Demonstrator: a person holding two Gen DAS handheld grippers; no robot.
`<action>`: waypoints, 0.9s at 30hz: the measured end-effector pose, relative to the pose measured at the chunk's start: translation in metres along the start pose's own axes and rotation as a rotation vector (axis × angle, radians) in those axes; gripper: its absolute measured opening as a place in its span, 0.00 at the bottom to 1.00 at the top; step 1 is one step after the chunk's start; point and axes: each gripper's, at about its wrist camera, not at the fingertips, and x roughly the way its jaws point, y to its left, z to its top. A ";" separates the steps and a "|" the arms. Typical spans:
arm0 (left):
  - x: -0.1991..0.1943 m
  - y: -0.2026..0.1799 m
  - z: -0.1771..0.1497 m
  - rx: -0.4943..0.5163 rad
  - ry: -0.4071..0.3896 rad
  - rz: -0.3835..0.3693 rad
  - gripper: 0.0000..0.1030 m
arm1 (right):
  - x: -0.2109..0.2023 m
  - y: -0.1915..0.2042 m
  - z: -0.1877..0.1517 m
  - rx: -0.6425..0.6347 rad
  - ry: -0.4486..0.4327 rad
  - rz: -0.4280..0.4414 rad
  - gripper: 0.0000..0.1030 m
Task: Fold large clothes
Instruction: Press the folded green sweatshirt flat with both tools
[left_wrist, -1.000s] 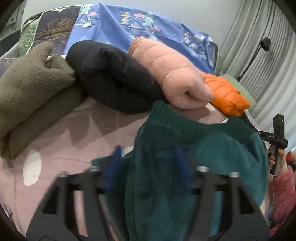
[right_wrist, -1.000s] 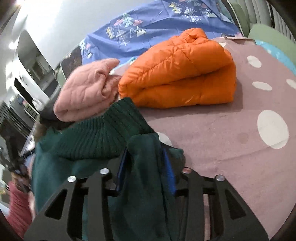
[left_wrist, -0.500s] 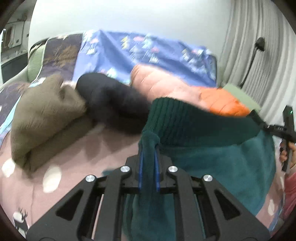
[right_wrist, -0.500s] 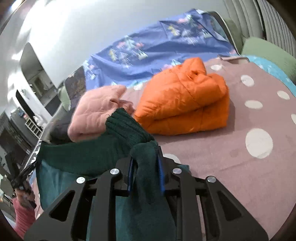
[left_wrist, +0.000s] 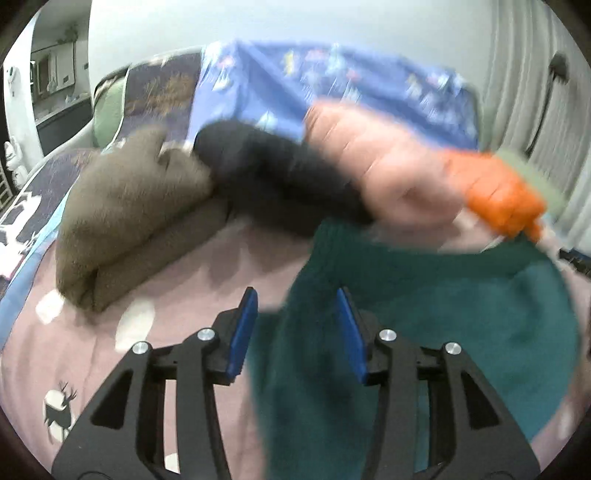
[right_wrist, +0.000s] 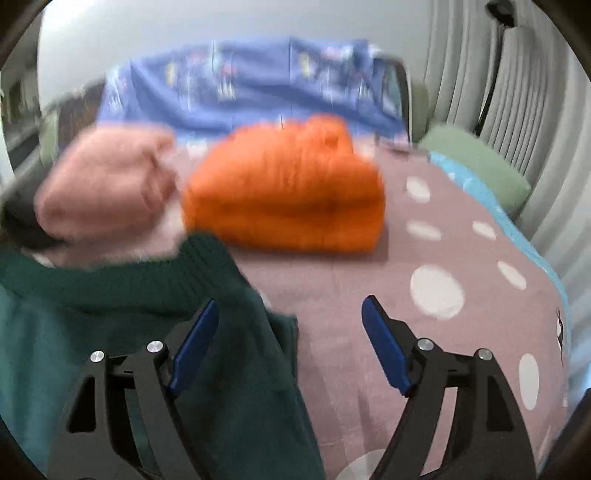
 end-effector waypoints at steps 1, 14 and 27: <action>-0.007 -0.015 0.009 0.026 -0.029 -0.039 0.48 | -0.012 0.007 0.007 -0.006 -0.047 0.056 0.77; 0.117 -0.040 0.020 -0.042 0.203 -0.059 0.82 | 0.122 0.024 0.001 0.100 0.238 0.164 0.83; 0.110 -0.037 0.019 -0.034 0.197 -0.037 0.82 | 0.112 0.022 -0.002 0.131 0.238 0.093 0.86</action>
